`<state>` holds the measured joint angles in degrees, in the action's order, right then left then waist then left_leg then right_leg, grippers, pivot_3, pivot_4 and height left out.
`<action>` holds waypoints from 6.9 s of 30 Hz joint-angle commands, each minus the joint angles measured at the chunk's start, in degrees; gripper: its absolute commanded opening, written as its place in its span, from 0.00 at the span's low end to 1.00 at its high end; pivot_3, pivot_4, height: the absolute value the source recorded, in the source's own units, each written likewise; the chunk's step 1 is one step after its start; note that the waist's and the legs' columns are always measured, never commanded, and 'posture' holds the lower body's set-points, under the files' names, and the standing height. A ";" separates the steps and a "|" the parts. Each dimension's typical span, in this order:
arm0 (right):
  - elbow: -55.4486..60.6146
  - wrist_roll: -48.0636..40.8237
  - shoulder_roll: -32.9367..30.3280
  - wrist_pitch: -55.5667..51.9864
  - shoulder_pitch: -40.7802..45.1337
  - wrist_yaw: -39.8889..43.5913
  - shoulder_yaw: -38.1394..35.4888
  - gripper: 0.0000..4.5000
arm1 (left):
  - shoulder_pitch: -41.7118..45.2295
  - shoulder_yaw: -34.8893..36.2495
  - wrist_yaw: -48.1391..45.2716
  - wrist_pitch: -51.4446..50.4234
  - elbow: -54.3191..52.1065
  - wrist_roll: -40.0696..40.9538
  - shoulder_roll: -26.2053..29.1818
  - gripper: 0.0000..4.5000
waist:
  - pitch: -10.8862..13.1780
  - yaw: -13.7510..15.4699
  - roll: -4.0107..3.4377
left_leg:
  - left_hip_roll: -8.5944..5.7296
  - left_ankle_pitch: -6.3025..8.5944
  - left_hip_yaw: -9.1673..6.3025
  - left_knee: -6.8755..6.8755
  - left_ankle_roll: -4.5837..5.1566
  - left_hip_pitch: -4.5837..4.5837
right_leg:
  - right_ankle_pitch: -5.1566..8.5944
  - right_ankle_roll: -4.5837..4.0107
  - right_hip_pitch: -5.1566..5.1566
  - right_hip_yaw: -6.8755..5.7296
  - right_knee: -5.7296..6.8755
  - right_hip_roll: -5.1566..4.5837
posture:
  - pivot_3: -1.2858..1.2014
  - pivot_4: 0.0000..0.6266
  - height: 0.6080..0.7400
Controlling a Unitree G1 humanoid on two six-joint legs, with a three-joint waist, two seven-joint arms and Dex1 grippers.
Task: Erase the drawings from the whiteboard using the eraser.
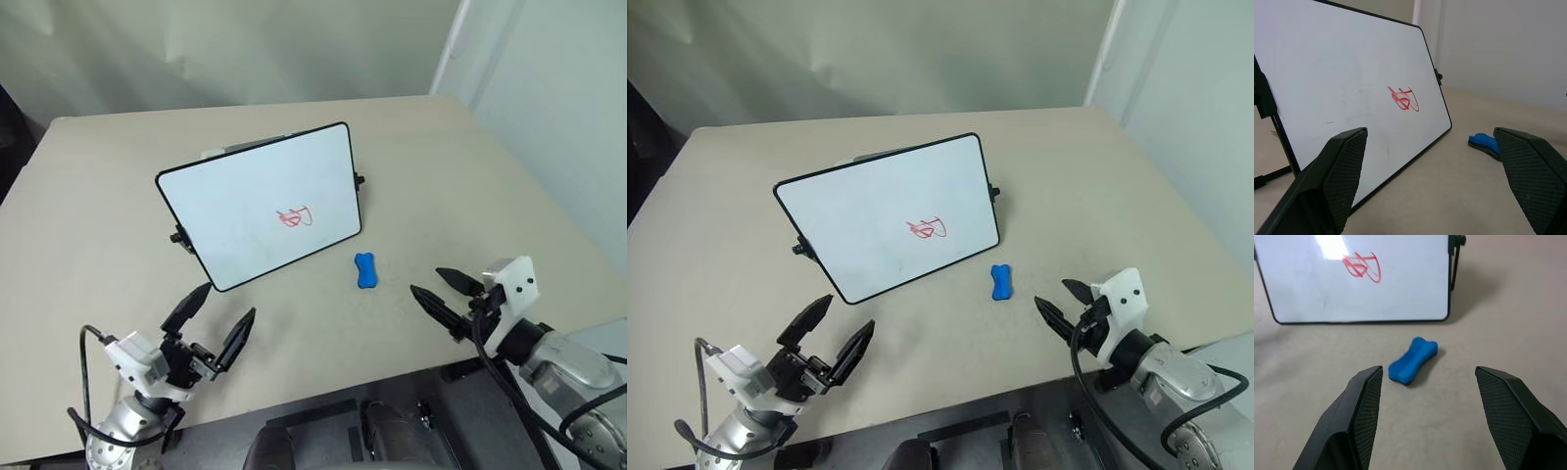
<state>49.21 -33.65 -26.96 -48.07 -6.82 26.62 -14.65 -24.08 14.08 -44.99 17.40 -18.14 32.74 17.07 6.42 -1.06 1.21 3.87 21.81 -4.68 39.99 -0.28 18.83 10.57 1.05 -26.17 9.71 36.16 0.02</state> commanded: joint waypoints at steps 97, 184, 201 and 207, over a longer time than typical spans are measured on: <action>-26.18 5.69 9.13 -41.08 39.67 -13.64 19.34 0.17 | 1.84 1.05 -0.48 -0.13 0.88 1.50 0.60 1.00 | -0.08 0.11 0.12 | 0.00 -0.15 -0.05 -0.02 -0.30 0.10 | -0.11 0.24 -0.53 -0.01 0.27 0.00 | 0.52 0.24 1.00; -47.00 25.37 13.23 -0.82 54.86 -3.44 29.02 0.09 | -0.63 -1.88 -0.21 0.67 -2.11 -0.32 -0.30 1.00 | 0.00 -0.07 0.00 | 0.00 -0.45 -0.32 -0.02 -1.22 0.12 | -0.15 0.22 -0.69 -0.01 0.51 -0.04 | 0.52 0.24 1.00; -44.94 26.79 12.20 -5.73 51.17 0.83 36.48 0.09 | -0.28 -1.43 -0.10 0.63 -1.58 -0.13 -0.19 1.00 | 0.00 -0.04 -0.01 | 0.00 -0.40 -0.36 -0.02 -1.65 0.14 | -0.14 0.21 -0.71 -0.02 0.51 -0.04 | 0.52 0.24 1.00; -46.93 26.09 14.55 -2.58 56.59 -1.88 29.17 0.09 | -0.10 -1.15 -0.03 0.50 -1.38 0.00 -0.10 1.00 | 0.02 -0.15 -0.03 | 0.00 -0.34 -0.42 -0.02 -1.71 0.13 | -0.14 0.21 -0.72 -0.02 0.60 -0.04 | 0.52 0.24 1.00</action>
<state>1.15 -7.53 -12.59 -52.76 46.98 26.01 18.31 -24.11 12.35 -44.93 17.35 -18.91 32.22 16.85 6.43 -1.21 1.19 3.88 21.47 -5.10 39.97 -1.99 18.96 10.43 1.26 -26.89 9.69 36.76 -0.02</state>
